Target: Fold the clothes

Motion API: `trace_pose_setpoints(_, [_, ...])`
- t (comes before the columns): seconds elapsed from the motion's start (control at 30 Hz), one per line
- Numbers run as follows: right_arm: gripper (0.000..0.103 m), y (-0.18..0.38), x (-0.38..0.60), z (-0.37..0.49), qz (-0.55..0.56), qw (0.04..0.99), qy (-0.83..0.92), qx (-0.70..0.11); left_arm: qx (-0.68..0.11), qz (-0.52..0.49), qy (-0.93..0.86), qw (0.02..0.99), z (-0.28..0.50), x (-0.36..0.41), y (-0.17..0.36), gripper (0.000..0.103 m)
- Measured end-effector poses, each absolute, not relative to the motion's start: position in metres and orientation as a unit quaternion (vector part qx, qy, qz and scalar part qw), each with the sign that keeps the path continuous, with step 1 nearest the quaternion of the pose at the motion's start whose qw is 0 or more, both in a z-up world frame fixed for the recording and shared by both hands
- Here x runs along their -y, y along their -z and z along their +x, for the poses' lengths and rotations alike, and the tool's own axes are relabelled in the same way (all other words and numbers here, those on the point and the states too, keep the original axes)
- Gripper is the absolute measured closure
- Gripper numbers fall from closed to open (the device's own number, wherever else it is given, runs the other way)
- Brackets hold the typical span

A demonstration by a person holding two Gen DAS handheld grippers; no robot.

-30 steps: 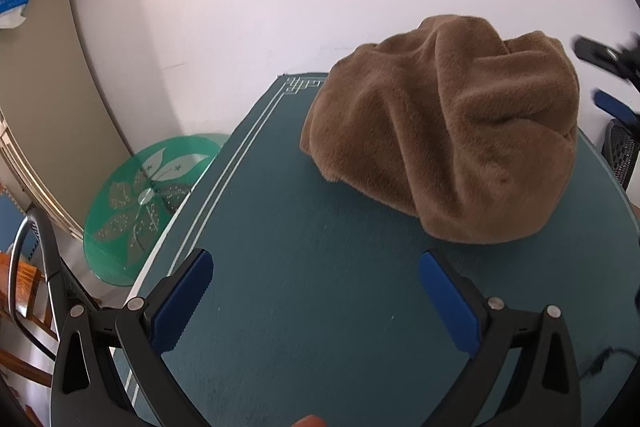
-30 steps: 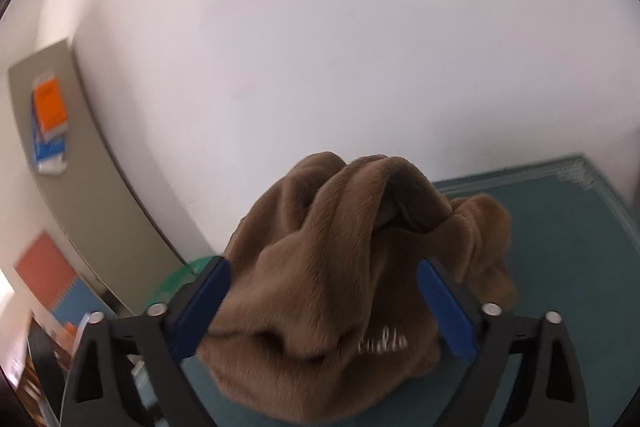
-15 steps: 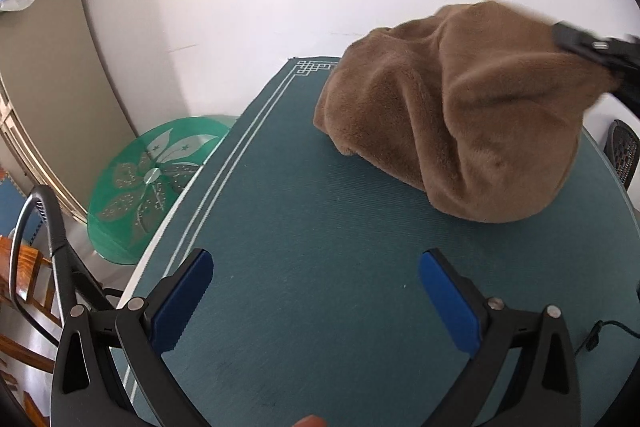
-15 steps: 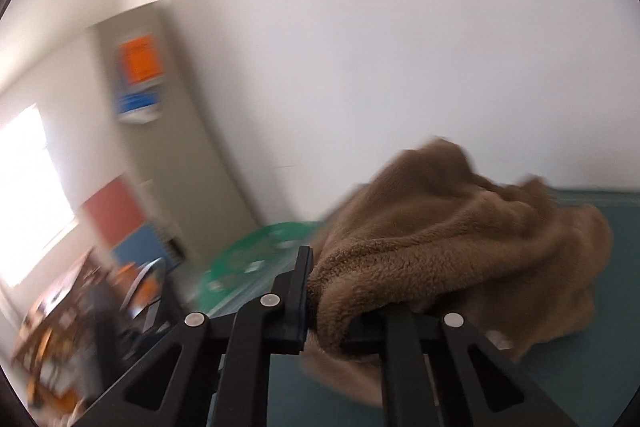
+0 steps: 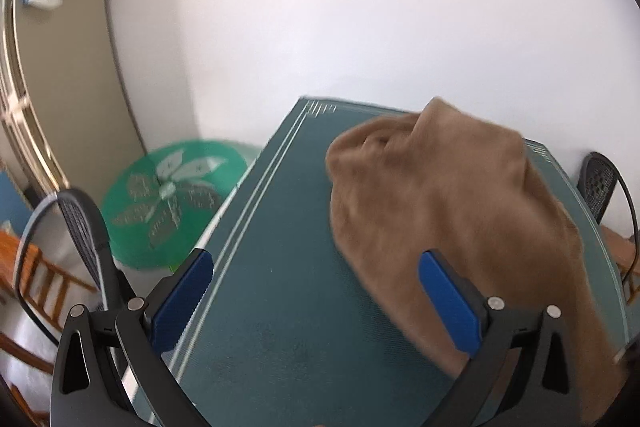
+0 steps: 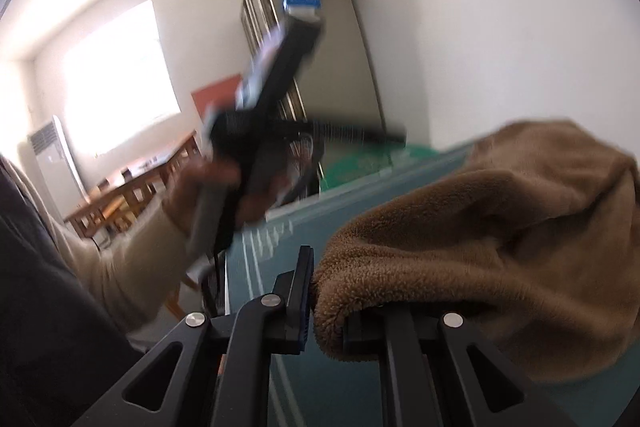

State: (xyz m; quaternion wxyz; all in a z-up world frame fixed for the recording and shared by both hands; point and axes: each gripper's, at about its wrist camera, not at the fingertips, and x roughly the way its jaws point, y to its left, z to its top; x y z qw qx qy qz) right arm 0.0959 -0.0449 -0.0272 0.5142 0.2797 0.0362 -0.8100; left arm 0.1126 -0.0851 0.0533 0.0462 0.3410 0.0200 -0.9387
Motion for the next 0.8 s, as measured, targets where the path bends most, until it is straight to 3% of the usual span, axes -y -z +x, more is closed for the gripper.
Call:
trace_pose_setpoints(0.03, [0.085,0.033,0.050,0.103,0.288,0.504,0.814,-0.032,-0.012,0.334,0.941,0.042,0.117,0.080,-0.059,0.000])
trace_pose_setpoints(0.07, [0.073,0.040,0.044,0.103,0.293,0.498,0.816,-0.021,-0.003,0.331,0.943,0.034,0.119,0.073,-0.062,0.000])
trace_pose_setpoints(0.1, [0.048,0.047,0.037,0.104,0.298,0.492,0.818,-0.010,0.008,0.328,0.944,0.025,0.120,0.066,-0.064,0.000])
trace_pose_setpoints(0.17, [0.014,0.052,0.033,0.112,0.299,0.484,0.822,0.017,0.028,0.322,0.946,0.008,0.122,0.051,-0.068,0.000])
trace_pose_setpoints(0.33, [0.012,0.046,-0.008,0.110,0.281,0.457,0.842,0.060,0.103,0.329,0.938,-0.026,0.108,-0.003,-0.062,0.000])
trace_pose_setpoints(0.7, [0.012,0.060,-0.088,0.079,0.261,0.386,0.871,0.154,0.167,0.409,0.893,-0.084,0.064,-0.085,-0.021,0.000])
trace_pose_setpoints(0.8, [0.012,0.065,-0.108,0.084,0.268,0.371,0.872,0.176,0.190,0.422,0.885,-0.059,0.055,-0.093,-0.006,0.000])
